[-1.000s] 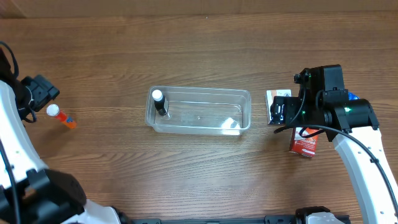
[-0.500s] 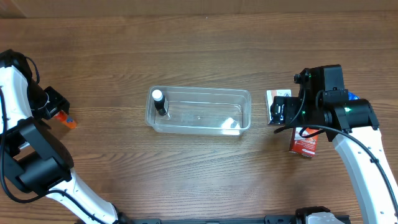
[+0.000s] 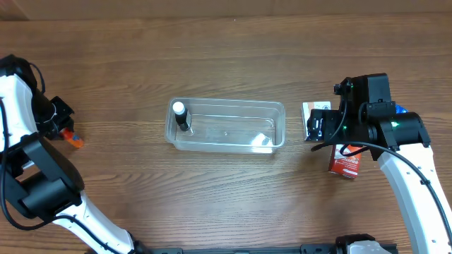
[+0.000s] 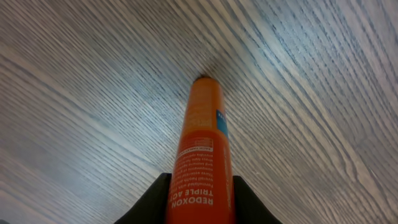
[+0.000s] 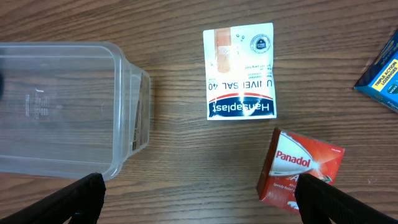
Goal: Pack container
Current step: 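Move the left gripper to the orange Redoxon tube and grasp it, then place the orange tube beside the black bottle in the container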
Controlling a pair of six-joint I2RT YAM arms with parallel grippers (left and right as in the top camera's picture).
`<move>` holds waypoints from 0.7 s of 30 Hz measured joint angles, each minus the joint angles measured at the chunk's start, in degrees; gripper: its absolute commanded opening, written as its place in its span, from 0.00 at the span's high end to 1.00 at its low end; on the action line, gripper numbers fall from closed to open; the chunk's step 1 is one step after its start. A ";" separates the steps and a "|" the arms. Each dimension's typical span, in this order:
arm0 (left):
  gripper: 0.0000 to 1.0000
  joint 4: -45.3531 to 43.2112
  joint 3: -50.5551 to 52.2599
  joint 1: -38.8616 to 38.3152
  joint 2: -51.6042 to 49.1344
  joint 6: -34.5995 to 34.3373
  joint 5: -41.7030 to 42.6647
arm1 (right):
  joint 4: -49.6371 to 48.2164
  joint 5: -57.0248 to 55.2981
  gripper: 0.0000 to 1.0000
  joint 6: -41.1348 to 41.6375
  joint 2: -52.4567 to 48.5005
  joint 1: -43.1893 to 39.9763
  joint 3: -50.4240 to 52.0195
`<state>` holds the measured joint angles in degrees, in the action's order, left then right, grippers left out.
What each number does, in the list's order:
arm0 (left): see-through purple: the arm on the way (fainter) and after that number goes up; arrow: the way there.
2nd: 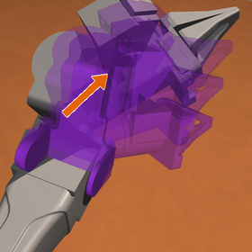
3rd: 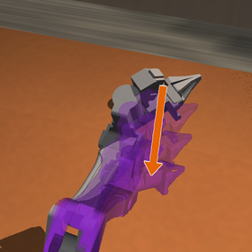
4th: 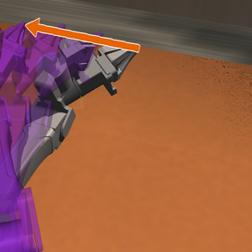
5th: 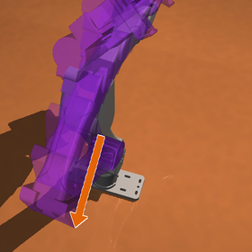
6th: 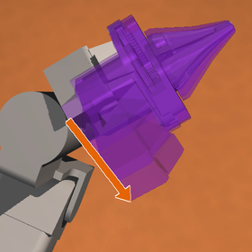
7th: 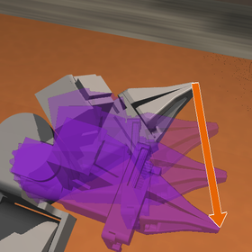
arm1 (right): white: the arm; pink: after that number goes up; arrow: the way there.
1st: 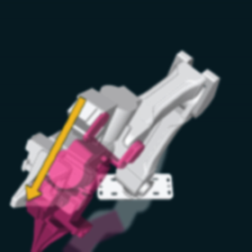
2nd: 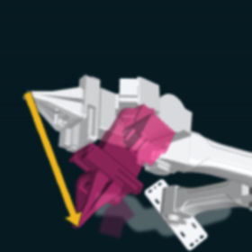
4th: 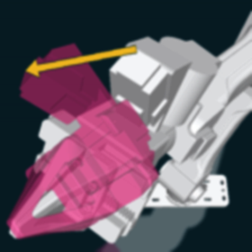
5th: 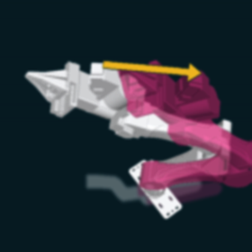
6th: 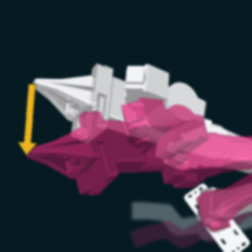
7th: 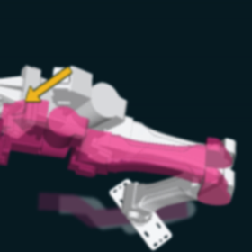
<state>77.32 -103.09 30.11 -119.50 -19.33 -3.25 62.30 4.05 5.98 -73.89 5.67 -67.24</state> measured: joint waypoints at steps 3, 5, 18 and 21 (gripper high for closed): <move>0.84 0.92 0.00 -0.81 0.02 0.02 -0.02 | 0.02 0.02 0.00 0.00 0.00 0.00 0.00; 0.84 1.97 0.02 -2.36 0.37 0.02 0.00 | 0.04 0.02 0.00 0.00 0.00 -0.02 0.00; 0.87 5.99 0.37 -34.36 31.10 -0.09 6.67 | -0.11 0.02 0.00 0.00 0.00 -0.02 0.00; 0.87 6.16 0.81 -40.76 29.03 -0.96 6.69 | -0.13 0.02 0.00 0.00 0.00 -0.02 0.00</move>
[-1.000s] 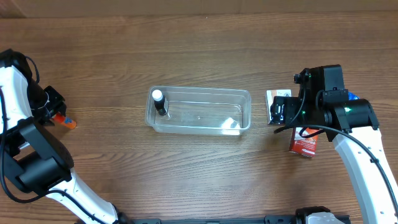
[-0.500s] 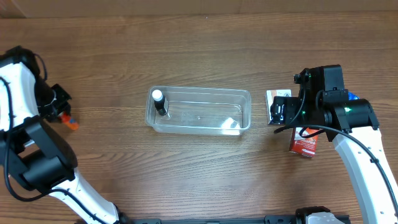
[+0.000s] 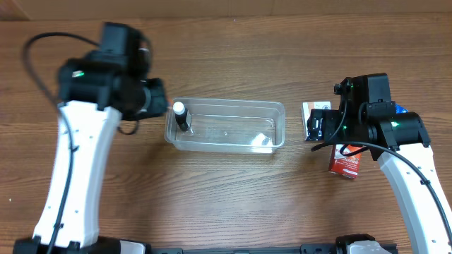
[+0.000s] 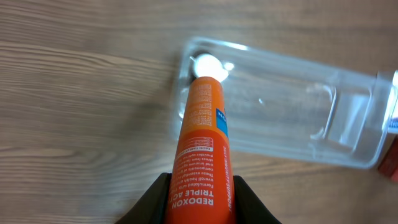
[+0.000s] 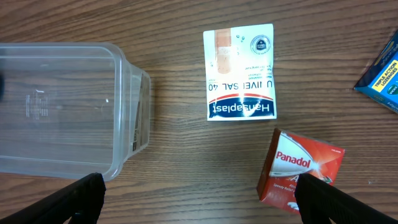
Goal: Pack container
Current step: 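Place the orange tube beside the black bottle in the container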
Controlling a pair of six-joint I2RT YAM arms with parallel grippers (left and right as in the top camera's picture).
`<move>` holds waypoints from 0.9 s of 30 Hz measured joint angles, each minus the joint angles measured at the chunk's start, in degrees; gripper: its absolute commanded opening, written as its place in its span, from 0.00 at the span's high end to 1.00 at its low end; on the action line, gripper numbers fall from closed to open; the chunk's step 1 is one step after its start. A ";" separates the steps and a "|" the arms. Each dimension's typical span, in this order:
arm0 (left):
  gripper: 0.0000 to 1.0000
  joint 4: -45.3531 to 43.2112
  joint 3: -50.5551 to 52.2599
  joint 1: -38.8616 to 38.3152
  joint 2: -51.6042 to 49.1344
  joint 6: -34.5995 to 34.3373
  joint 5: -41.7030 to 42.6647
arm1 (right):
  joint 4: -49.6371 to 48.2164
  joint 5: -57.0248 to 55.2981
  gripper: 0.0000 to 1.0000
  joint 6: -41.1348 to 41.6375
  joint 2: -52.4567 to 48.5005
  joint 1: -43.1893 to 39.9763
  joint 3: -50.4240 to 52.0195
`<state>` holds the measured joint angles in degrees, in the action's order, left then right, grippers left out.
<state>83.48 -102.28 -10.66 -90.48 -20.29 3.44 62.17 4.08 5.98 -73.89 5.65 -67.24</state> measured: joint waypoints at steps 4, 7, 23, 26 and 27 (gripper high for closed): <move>0.87 -1.81 4.48 -3.98 -2.82 -1.88 -0.04 | 0.02 -0.02 0.00 0.02 0.00 0.02 0.00; 0.87 -4.63 9.70 -4.26 -4.44 -2.56 0.00 | 0.02 -0.02 0.00 0.00 0.00 0.02 0.00; 0.67 -18.58 21.35 -4.26 -10.75 -3.50 -3.10 | -0.02 -0.02 0.00 0.02 0.00 0.00 0.00; 0.48 -18.86 21.38 -4.26 -11.06 -3.56 -3.43 | 0.00 -0.02 0.00 0.02 0.00 0.02 0.00; 0.38 -18.84 21.38 -4.26 -11.06 -3.89 -3.48 | -0.02 -0.02 0.00 0.02 0.00 0.00 0.00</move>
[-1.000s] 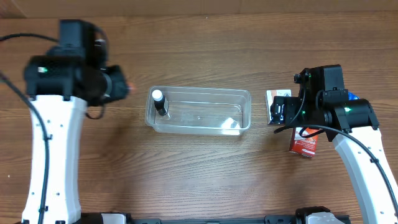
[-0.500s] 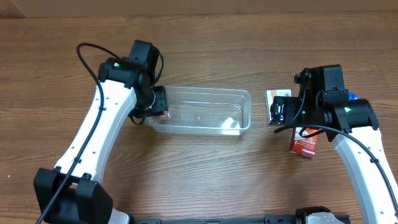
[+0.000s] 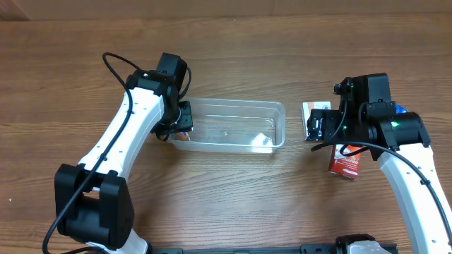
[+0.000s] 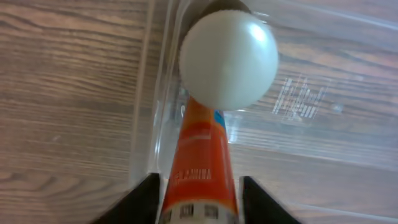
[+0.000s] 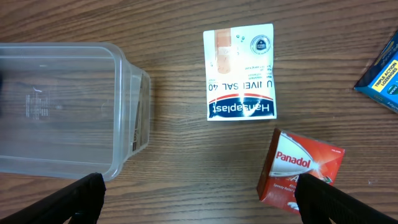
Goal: Pack container
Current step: 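Place the orange tube beside the black bottle in the container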
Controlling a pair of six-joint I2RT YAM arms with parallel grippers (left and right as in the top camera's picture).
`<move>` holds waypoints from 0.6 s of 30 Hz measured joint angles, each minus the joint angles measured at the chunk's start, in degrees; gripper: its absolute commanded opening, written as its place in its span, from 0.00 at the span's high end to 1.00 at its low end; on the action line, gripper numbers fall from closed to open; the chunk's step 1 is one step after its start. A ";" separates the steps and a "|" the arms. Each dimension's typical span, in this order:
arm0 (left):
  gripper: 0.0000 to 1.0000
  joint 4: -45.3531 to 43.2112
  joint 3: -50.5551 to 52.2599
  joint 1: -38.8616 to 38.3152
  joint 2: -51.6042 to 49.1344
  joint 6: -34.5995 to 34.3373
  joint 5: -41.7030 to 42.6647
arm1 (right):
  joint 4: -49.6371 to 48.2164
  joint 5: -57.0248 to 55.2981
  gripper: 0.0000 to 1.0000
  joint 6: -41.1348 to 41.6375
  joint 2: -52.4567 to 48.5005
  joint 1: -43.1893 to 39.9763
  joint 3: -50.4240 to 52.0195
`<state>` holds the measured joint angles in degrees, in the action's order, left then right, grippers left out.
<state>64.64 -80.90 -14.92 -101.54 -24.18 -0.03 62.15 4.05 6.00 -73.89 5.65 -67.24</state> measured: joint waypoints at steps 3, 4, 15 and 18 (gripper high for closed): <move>0.33 -0.02 0.00 -0.02 0.00 0.11 0.24 | 0.04 0.02 0.00 -0.02 0.00 0.02 0.00; 0.31 -0.02 0.00 0.00 0.00 0.11 0.22 | 0.04 0.00 0.00 -0.02 0.00 0.02 0.00; 0.25 7.26 -11.72 0.00 -0.02 0.13 0.26 | 0.20 0.00 0.00 -0.02 0.00 0.00 0.00; 0.24 10.51 -17.64 0.00 0.00 0.13 0.24 | 0.20 0.00 0.62 0.09 0.00 0.00 -0.02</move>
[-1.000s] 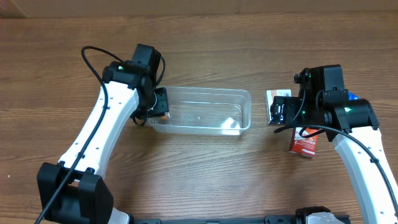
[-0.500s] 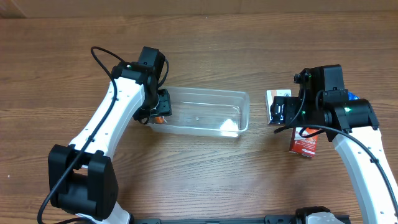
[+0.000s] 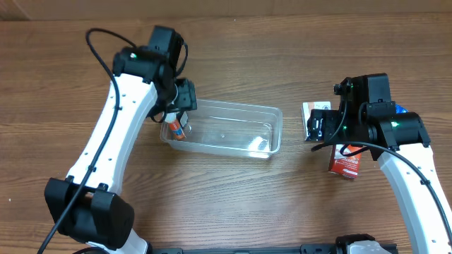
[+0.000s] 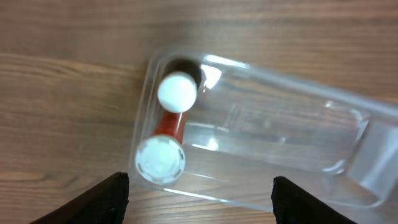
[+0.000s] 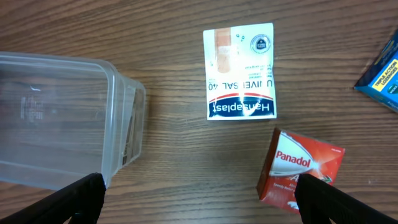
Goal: Pack container
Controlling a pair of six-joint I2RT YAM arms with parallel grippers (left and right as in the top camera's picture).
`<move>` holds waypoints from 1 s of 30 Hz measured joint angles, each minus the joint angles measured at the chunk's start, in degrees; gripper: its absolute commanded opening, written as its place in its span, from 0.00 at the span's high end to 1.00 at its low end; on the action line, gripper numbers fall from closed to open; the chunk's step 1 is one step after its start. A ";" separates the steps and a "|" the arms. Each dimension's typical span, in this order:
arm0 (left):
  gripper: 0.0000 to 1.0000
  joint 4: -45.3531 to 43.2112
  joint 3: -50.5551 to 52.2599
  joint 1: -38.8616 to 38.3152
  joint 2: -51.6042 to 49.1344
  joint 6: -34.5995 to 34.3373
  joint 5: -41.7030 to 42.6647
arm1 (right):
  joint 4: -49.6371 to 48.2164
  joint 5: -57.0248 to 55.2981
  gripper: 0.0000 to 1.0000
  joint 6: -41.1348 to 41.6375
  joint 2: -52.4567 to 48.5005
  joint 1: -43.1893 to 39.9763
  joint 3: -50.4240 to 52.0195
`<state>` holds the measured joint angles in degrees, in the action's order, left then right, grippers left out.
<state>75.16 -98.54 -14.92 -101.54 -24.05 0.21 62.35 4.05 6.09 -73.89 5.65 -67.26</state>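
Note:
The clear plastic container [image 3: 233,107] lies slightly skewed at mid-table. In its left end stand a dark bottle with a white cap [image 4: 178,91] and an orange Redoxon tube [image 4: 163,152] with a white lid, side by side. My left gripper [image 4: 199,202] hovers above that end, open, with nothing between its fingers [image 4: 102,200]. My right gripper [image 5: 202,202] is open over bare table right of the container [image 5: 68,130]. Just ahead of it lie a Hansaplast box [image 5: 239,70] and a red Panadol box [image 5: 300,176].
A blue box [image 5: 382,71] lies at the far right, partly out of the right wrist view. In the overhead view the right arm covers part of the Panadol box [image 3: 345,161]. The rest of the container holds nothing.
My left gripper was shut on the orange tube low in the container's left end; now it is open and higher, and the tube stands in the container. The container has turned slightly. The right arm is unmoved.
First my left gripper held the orange tube over the table's far left. Then it held it beside the container's left end, then low inside beside the white-capped bottle. Now the tube stands there, released. The right arm stayed still throughout.

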 measured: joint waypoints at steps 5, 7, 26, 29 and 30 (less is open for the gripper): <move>0.24 5.57 -10.05 0.07 0.00 0.24 -0.26 | -0.13 0.72 0.96 -0.13 0.00 0.00 -0.02; 0.24 8.04 -13.88 0.63 0.00 0.26 -0.68 | -0.37 2.67 0.96 -0.11 0.00 0.13 -0.02; 0.21 12.61 -23.02 13.79 9.38 0.66 -1.75 | -12.41 -1.42 0.96 -3.48 -15.76 16.98 -0.17; 0.21 12.61 -22.99 13.79 9.27 0.66 -1.75 | -15.13 -1.51 0.96 -4.66 -17.57 17.00 -0.17; 0.21 12.61 -22.99 13.79 9.27 0.66 -1.75 | -15.96 -1.51 0.96 -5.03 -17.81 17.00 -0.17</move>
<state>87.77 -121.54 -1.13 -92.27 -23.40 -1.54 46.39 2.55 1.06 -91.70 22.65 -67.44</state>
